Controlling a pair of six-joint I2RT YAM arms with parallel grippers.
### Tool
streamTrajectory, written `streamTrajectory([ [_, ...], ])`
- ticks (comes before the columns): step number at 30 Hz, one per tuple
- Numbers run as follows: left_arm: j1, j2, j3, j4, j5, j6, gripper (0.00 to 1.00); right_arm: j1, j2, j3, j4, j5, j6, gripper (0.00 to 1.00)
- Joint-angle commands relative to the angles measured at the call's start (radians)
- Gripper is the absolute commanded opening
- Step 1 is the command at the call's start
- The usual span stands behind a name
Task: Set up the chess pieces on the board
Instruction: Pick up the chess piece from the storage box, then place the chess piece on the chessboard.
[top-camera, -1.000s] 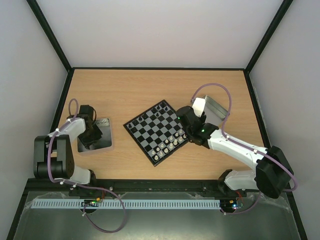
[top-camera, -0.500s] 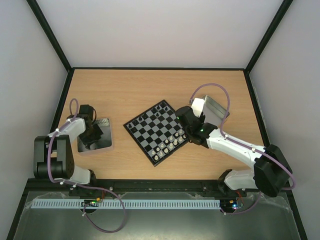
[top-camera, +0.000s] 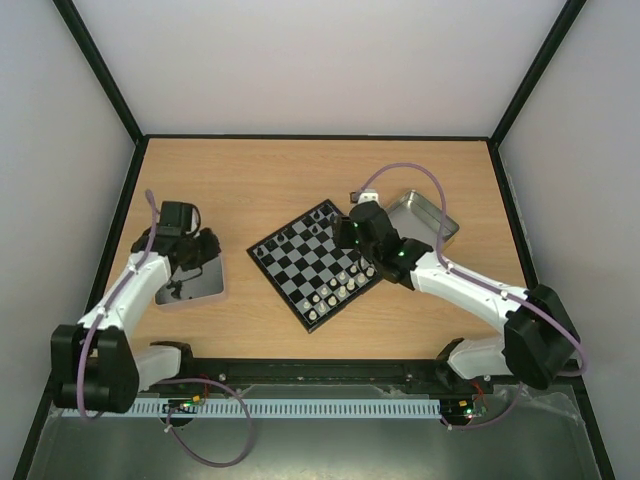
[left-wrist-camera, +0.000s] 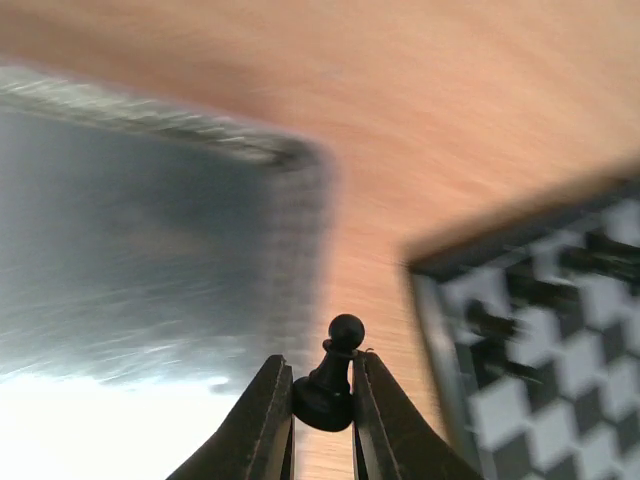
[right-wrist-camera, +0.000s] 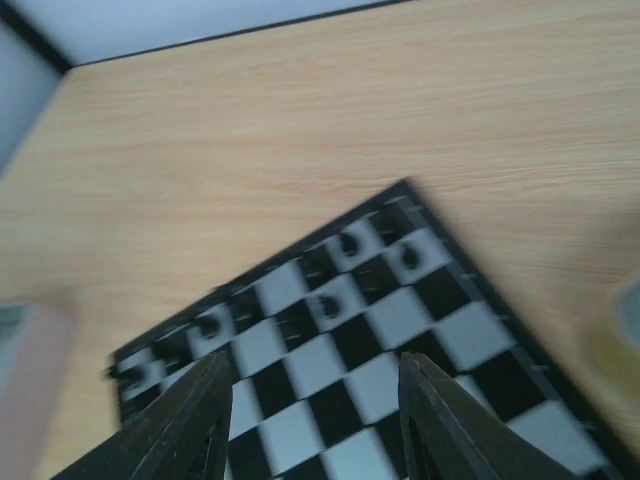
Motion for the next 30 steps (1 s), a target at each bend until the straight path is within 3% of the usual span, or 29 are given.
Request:
streamTrajectory([
  [1,-0.134,-0.091,0.018,0.181,0.136,0.004,0.13,-0.004,0.042,0.068,0.059,-0.357,0.023,0.45],
  [6,-0.308,-0.1,0.026,0.416,0.173,-0.014,0.12,-0.005,0.023,0.103,0.033,-0.419,0.169,0.47],
  [13,-0.404,-0.098,-0.092,0.793,0.332,0.056,0.12,-0.006,-0.057,0.123,-0.015,-0.464,0.294,0.54],
  [22,-0.503,-0.086,-0.117,0.909,0.348,0.212,0.11,-0.006,-0.096,0.199,-0.122,-0.518,0.249,0.6],
  [30,-0.597,-0.088,-0.141,0.93,0.319,0.398,0.09,-0.006,-0.029,0.29,-0.282,-0.556,0.171,0.58],
])
